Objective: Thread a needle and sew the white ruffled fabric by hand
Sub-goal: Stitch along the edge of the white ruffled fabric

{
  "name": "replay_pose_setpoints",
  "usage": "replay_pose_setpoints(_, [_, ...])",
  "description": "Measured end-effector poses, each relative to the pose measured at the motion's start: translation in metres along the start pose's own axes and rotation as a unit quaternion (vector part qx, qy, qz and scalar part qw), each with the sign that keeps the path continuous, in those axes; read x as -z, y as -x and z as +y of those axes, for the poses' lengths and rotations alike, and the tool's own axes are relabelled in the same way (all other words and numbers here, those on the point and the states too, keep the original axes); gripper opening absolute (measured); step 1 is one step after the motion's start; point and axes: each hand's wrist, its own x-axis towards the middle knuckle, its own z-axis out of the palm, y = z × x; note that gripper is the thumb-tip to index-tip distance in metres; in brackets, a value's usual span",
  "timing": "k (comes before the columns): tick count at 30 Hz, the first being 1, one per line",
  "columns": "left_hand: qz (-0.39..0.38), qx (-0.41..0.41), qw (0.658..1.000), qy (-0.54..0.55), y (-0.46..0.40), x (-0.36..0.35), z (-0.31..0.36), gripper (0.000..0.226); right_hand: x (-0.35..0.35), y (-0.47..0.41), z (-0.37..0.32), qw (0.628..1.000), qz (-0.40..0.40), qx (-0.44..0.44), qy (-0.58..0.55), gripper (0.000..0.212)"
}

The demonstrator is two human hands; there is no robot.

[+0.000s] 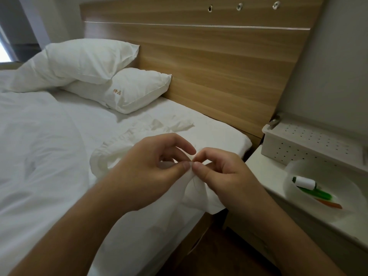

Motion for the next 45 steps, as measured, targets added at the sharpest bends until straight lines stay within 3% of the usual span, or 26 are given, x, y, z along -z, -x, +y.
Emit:
replay_pose_setpoints(9, [0.005,0.066,0.998,-0.021,0.0,0.003,0.001,0.004,0.003,-0.001,0.004,0.998,0.041,0.023,-0.028,0.011])
replay_pose_setpoints(16, [0.018,0.154,0.987,0.048,-0.002,0.002,0.0,0.012,0.001,-0.002,0.006,0.998,0.053,0.03,-0.021,0.011])
replay_pose_setpoints(26, [-0.009,0.151,0.987,0.059,-0.002,0.002,0.005,0.01,0.005,-0.001,0.004,0.998,0.052,0.023,0.003,0.007])
replay_pose_setpoints(31, [0.02,0.156,0.986,0.059,-0.001,0.003,0.009,0.008,0.014,-0.003,-0.005,0.99,0.024,-0.062,-0.127,0.02])
replay_pose_setpoints(39, [0.038,0.134,0.988,0.063,0.001,0.003,0.013,0.008,0.01,0.008,-0.026,0.989,0.023,-0.019,-0.146,0.009])
replay_pose_setpoints(45, [0.029,0.127,0.988,0.084,0.003,0.003,0.015,0.009,0.002,0.008,-0.019,0.992,0.08,-0.005,-0.096,0.014])
